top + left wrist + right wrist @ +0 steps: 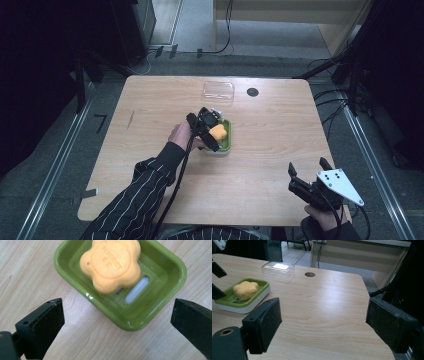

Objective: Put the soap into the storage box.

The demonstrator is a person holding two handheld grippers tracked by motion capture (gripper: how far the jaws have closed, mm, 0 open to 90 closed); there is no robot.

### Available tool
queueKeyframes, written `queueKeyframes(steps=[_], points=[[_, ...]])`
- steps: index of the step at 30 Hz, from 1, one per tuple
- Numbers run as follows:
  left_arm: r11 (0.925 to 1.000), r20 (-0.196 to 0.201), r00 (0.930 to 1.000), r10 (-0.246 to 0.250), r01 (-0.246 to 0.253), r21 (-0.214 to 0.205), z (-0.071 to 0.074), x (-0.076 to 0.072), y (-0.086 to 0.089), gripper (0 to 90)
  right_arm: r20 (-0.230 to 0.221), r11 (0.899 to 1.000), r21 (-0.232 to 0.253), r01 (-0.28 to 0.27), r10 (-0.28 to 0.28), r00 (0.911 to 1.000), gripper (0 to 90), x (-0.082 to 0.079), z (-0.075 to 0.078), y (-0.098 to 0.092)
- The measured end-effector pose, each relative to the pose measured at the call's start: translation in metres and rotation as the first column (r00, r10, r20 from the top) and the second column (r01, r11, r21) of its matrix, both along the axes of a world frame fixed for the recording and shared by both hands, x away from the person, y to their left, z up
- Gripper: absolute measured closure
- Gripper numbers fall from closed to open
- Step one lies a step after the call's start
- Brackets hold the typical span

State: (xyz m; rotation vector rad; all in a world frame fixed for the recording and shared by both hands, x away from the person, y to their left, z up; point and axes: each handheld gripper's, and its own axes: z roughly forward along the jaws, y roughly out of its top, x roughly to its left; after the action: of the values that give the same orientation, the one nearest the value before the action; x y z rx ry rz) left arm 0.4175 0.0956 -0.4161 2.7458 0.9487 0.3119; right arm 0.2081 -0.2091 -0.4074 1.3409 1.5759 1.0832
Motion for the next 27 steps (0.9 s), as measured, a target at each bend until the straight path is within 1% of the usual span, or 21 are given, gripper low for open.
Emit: queueKeyframes(steps=[2,4,12,16,17,19,23,24,26,27], points=[[1.0000,0.005,1.0000,0.002,-0.002,-0.002,0.002,-0.004,0.003,0.0,0.000,1.000,0.001,-0.001,0.001,1.0000,13.7,0.000,0.000,0.000],[1.0000,0.009,0.9999,0.004,-0.005,0.004,0.004,-0.007,0.006,0.0,-0.001,1.000,0.001,-0.002,0.002,1.0000,13.7,0.000,0.000,0.000],[0.9998,0.004,1.0000,0.002,-0.002,0.021,0.004,-0.022,0.020,0.0,-0.001,1.000,0.002,-0.001,0.001,1.0000,13.7,0.000,0.000,0.000],[0.9993,-0.015,0.9999,0.002,-0.001,0.036,0.003,-0.031,0.028,0.0,0.001,1.000,0.000,-0.001,0.001,1.0000,13.7,0.000,0.000,0.000],[0.9994,-0.018,0.9998,0.009,-0.008,0.035,0.003,-0.033,0.029,0.0,0.001,1.000,0.001,-0.002,0.002,1.0000,13.7,0.000,0.000,0.000],[0.9992,-0.027,0.9996,0.000,0.001,0.041,0.003,-0.037,0.034,0.0,-0.001,1.000,0.001,-0.003,0.003,1.0000,13.7,0.000,0.000,0.000],[0.9990,-0.042,0.9991,-0.001,0.003,0.045,0.003,-0.046,0.041,0.0,-0.001,1.000,0.001,-0.002,0.002,1.0000,13.7,0.000,0.000,0.000],[0.9989,-0.039,0.9992,0.001,0.000,0.047,0.002,-0.049,0.043,0.0,-0.001,1.000,0.000,-0.003,0.003,1.0000,13.7,0.000,0.000,0.000],[0.9983,-0.047,0.9989,-0.009,0.012,0.057,0.001,-0.054,0.046,0.0,0.001,1.000,-0.001,-0.006,0.006,1.0000,13.7,0.000,0.000,0.001],[0.9985,-0.050,0.9987,-0.008,0.010,0.055,0.001,-0.057,0.048,0.0,0.001,1.000,-0.001,-0.005,0.005,1.0000,13.7,0.000,0.000,0.000]])
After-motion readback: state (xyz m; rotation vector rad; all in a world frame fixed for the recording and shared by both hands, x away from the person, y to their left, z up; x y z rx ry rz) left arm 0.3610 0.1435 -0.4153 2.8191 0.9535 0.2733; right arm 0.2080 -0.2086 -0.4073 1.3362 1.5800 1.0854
